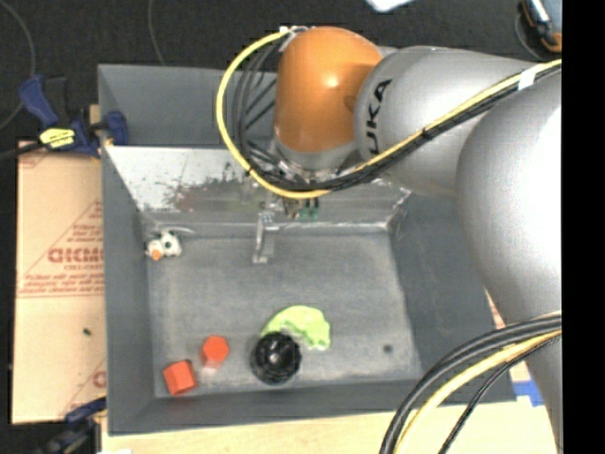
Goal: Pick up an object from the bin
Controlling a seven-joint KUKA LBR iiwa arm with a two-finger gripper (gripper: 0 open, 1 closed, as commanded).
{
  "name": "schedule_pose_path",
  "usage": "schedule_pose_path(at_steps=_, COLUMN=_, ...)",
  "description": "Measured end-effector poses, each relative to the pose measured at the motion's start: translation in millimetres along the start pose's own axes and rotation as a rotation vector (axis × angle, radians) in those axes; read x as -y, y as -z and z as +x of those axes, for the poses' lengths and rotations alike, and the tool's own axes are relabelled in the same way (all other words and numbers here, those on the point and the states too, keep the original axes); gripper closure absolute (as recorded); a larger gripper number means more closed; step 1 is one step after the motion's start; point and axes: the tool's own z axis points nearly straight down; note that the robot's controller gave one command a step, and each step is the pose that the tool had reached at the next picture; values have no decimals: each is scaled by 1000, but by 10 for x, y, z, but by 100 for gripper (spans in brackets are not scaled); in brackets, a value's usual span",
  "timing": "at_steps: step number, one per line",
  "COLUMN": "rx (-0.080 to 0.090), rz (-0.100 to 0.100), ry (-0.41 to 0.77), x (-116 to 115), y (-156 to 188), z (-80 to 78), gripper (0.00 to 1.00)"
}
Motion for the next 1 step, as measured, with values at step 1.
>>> schedule_pose_path(at_steps=1, rx=9, rz=-1, ry=-2, x=4, y=54, z=-19, gripper=0)
